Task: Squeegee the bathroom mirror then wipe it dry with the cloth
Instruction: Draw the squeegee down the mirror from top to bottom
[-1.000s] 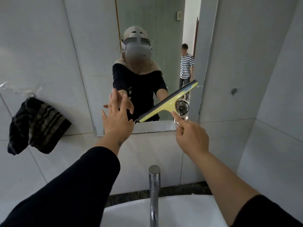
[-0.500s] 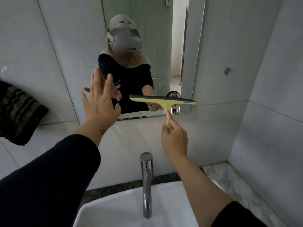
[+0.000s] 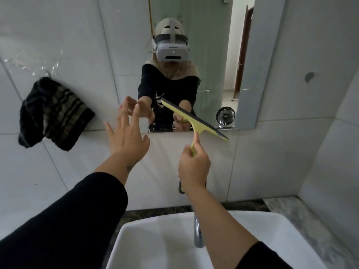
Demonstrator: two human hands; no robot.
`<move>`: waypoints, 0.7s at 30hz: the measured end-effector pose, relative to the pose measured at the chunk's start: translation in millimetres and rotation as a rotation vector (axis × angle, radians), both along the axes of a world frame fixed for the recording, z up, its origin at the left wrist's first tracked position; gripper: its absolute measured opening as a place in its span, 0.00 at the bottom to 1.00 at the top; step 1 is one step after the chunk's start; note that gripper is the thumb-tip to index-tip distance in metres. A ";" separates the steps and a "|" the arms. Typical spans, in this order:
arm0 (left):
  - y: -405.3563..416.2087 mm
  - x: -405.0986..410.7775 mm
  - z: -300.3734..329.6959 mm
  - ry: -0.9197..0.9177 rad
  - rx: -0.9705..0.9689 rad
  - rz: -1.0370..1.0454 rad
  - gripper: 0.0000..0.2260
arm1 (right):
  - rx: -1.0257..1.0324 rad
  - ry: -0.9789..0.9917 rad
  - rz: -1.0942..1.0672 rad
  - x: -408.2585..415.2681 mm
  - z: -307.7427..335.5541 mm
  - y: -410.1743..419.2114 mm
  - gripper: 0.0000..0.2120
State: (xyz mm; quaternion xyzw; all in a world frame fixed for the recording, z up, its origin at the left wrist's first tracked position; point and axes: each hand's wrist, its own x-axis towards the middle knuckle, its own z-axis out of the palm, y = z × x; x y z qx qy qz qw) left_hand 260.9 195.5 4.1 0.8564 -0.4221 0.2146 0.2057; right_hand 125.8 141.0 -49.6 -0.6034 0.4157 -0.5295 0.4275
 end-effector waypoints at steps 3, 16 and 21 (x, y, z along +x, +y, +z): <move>10.4 5.2 -1.3 -0.016 0.000 0.018 0.38 | 0.011 -0.008 0.005 14.7 3.0 12.5 0.23; 40.5 18.9 -18.7 -0.012 0.093 -0.023 0.37 | -0.182 0.344 0.096 45.4 -1.7 48.5 0.24; 37.2 7.4 -33.6 0.074 0.167 -0.079 0.35 | -0.274 0.569 0.129 32.3 -4.9 44.2 0.25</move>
